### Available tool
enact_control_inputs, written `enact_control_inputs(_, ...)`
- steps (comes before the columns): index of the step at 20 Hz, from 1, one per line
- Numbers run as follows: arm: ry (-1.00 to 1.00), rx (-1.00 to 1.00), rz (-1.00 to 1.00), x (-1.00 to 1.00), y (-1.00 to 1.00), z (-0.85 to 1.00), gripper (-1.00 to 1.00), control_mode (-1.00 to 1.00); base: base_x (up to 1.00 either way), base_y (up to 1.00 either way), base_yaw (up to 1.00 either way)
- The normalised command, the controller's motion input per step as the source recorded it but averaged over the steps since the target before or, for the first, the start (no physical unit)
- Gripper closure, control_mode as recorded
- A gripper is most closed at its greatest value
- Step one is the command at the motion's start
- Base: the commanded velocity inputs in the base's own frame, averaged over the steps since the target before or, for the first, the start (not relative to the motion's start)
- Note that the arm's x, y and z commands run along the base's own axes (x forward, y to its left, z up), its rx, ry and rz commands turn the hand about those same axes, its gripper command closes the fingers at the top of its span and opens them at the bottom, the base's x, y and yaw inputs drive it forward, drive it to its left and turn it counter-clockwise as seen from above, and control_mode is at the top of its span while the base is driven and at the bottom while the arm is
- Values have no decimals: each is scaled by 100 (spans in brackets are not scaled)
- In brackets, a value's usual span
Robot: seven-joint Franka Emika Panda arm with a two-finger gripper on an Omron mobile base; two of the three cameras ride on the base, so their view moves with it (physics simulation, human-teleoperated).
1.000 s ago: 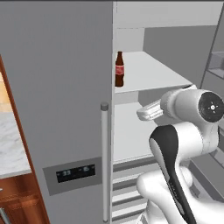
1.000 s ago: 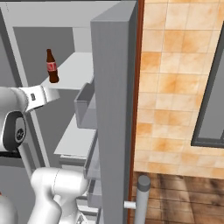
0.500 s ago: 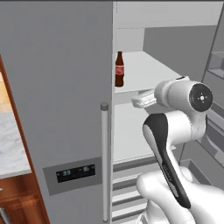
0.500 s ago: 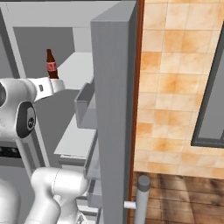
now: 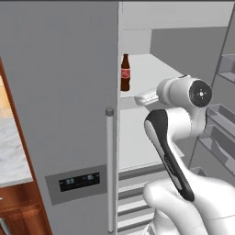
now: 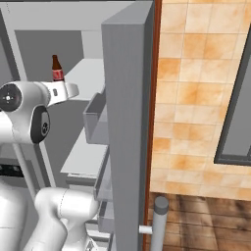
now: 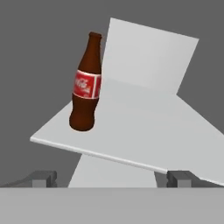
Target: Open the fridge, grab two sodas, and place both sodas inside the bowl with ice on the dining counter.
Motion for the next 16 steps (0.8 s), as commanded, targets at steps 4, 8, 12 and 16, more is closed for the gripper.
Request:
enact_control_inputs(4, 0, 3, 0, 31, 0, 0, -100, -100, 0, 0, 0)
enact_control_inputs(8, 0, 3, 0, 38, 0, 0, -100, -100, 0, 0, 0)
enact_control_inputs(12, -2, 3, 3, 26, 3, 0, -100, -100, 0, 0, 0)
enact_control_inputs(16, -11, 2, 16, 10, 17, 0, -100, -100, 0, 0, 0)
